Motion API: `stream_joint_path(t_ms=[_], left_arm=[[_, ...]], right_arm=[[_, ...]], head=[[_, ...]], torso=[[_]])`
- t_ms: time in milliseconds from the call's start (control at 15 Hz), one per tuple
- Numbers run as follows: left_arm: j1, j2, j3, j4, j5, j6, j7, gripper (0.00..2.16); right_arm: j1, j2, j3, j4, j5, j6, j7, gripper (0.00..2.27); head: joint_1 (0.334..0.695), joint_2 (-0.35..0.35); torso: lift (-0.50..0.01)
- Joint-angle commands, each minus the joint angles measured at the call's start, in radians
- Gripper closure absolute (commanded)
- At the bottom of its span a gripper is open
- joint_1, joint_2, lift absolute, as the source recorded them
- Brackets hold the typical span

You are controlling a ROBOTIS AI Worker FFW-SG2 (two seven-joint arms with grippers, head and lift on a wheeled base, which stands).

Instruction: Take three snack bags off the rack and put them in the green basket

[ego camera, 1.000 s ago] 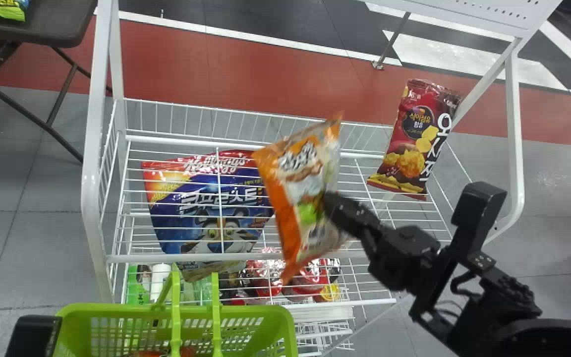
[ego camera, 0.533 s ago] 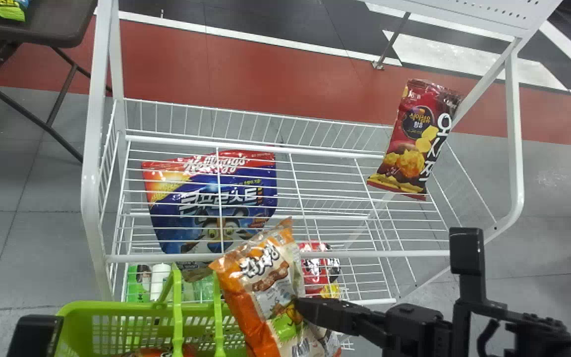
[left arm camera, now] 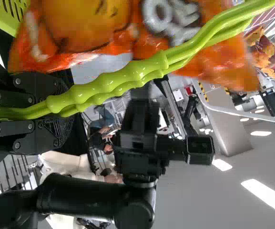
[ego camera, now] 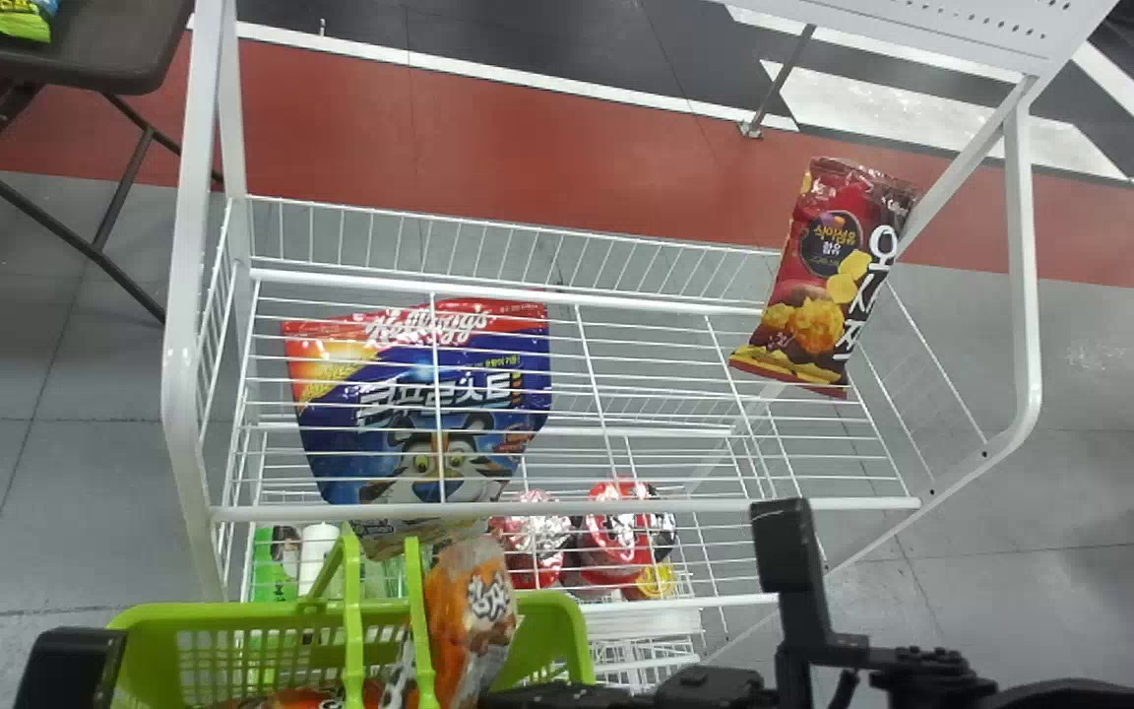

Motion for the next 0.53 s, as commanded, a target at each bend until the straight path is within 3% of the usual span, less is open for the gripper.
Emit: stream_joint_path(t_ms=[0,267,467], left_arm=[[0.001,0.0,-0.001,0.0,0.0,-0.007,-0.003,1.75],[0.015,0.002,0.002,-0.008,0.0,-0.025,-0.007,1.75],[0.016,0.0,-0.004,-0.011,0.0,-0.025,-0.006,1.75]], right_arm=[[0.007,-0.021,0.048,0.01,0.065,0.011,-0.02,2.24],[0.01,-0.07,0.059,0.031,0.154,0.011,-0.052,2.24],[0.017,-0.101,0.14,0.031,0.207,0.011,-0.075,2.24]], head=[[0.695,-0.35],[0.695,-0.35],[0.695,-0.35]], torso=[[-0.023],[-0.023],[-0.023]])
